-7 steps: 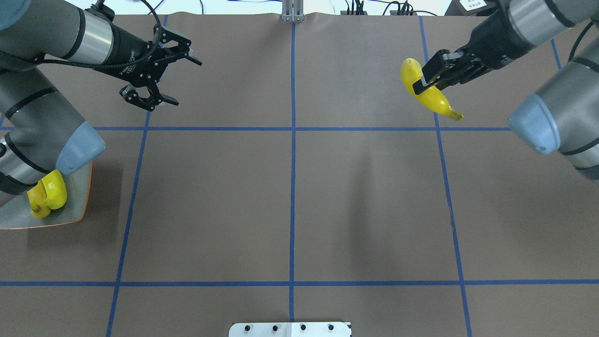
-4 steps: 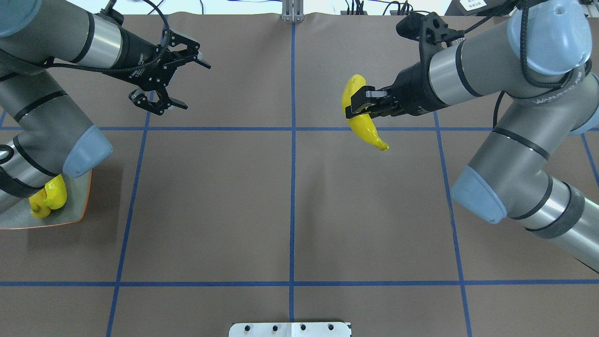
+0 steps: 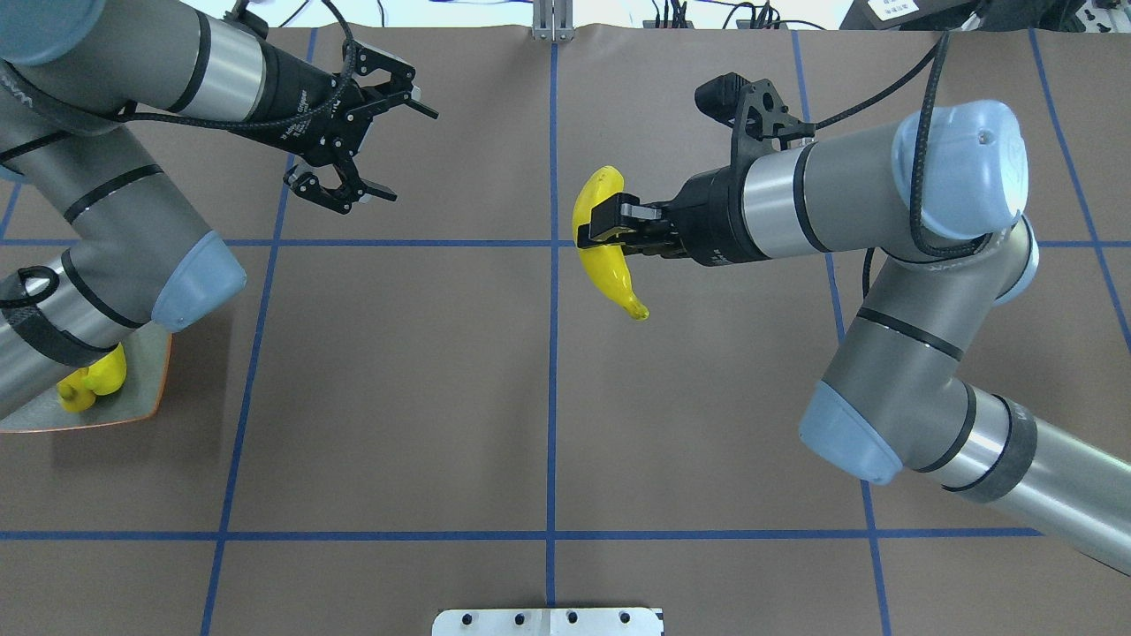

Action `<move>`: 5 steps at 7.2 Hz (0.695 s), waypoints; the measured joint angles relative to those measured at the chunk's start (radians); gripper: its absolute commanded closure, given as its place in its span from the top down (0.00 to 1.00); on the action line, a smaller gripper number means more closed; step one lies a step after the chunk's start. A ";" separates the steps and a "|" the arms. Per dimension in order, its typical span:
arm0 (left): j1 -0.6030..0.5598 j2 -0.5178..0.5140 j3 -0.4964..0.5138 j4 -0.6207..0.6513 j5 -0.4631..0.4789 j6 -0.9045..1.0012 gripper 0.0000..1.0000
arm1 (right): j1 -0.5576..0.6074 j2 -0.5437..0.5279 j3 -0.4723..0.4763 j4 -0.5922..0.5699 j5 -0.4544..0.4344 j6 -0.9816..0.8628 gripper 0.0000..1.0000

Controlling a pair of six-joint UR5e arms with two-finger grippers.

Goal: Transfer all bananas from basket to plate

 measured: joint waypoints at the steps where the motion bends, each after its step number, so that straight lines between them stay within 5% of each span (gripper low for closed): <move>1: 0.008 -0.016 0.003 -0.001 0.000 -0.001 1.00 | -0.010 0.001 -0.003 0.034 -0.010 0.023 0.00; 5: 0.059 -0.050 0.005 -0.025 0.000 0.007 1.00 | -0.025 0.013 -0.019 0.070 -0.012 0.009 0.00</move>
